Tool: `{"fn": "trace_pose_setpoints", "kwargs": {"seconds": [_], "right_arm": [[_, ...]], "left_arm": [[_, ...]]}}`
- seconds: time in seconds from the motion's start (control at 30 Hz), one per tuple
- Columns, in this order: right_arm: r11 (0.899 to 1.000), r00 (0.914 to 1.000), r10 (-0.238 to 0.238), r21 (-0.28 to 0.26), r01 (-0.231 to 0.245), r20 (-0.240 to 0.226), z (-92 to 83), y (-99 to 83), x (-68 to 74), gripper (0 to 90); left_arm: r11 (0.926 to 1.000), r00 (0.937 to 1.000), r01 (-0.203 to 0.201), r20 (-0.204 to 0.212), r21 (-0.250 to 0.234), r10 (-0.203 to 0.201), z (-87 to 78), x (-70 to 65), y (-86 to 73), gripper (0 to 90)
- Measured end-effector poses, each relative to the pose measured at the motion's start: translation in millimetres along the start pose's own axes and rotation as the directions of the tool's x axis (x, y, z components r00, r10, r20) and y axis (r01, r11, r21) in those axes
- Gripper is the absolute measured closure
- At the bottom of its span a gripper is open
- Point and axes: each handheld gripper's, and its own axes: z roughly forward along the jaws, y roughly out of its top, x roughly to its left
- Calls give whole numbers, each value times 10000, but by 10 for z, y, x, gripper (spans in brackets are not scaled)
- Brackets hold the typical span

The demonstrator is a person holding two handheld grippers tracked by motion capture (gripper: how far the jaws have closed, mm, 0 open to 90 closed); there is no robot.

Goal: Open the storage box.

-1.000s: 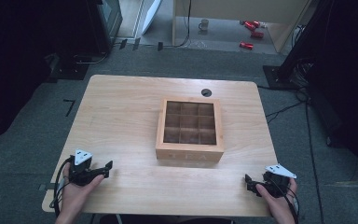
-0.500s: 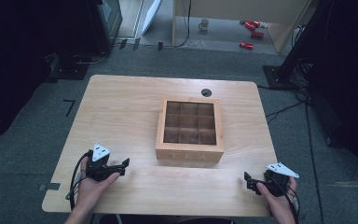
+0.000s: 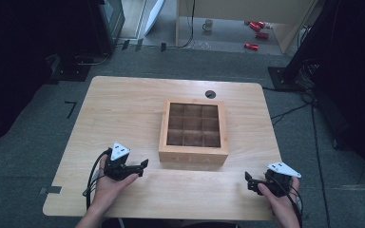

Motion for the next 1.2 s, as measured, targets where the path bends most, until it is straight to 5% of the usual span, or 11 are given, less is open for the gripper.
{"fn": "trace_pose_setpoints", "kwargs": {"seconds": [0.57,0.9,1.2], "right_arm": [[9987,9981,-368,-364,351,-493,40,257,223,11],[9975,9953,-553,-483,515,-798,88,350,349,12],[9967,9933,-655,-537,606,-956,123,404,420,13]], "left_arm": [[9975,9934,-713,895,-32,713,244,-385,185,361],[9993,9940,-377,1029,-68,382,292,-402,234,596],[9990,9929,-441,1102,-54,444,280,-383,257,616]]}}
